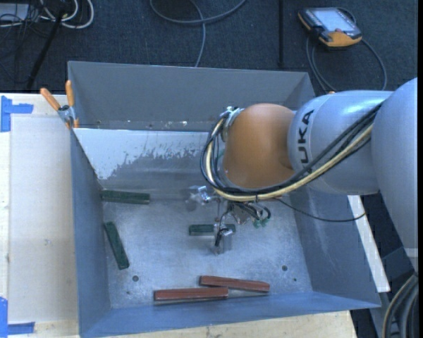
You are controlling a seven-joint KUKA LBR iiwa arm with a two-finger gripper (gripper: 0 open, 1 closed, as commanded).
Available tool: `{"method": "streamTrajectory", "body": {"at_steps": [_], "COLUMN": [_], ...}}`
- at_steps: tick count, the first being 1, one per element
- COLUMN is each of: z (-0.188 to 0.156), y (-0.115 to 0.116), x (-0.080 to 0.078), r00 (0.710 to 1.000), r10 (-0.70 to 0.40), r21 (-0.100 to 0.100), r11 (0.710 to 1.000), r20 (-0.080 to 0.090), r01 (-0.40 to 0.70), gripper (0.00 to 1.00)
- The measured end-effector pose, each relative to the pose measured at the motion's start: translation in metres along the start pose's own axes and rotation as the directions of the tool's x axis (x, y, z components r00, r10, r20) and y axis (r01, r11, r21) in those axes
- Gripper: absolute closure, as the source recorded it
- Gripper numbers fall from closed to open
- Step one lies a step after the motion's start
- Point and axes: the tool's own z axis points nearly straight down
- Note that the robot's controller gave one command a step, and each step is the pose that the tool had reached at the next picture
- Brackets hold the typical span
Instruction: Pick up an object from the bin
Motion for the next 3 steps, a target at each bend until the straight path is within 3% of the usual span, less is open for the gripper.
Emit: {"method": "streamTrajectory", "body": {"at_steps": [1,2,3], "z": [0.011,0.011,0.015], "y": [-0.018,-0.019,-0.004], "x": [0.017,0.017,-0.004], "r00": [0.986,0.986,0.979], "r10": [0.167,0.167,0.206], "r21": [0.001,0.001,0.003], "r11": [0.986,0.986,0.979], "r20": [-0.006,-0.006,-0.003], "r01": [-0.167,-0.167,-0.206], "gripper": [1.0,1.0,1.0]}}
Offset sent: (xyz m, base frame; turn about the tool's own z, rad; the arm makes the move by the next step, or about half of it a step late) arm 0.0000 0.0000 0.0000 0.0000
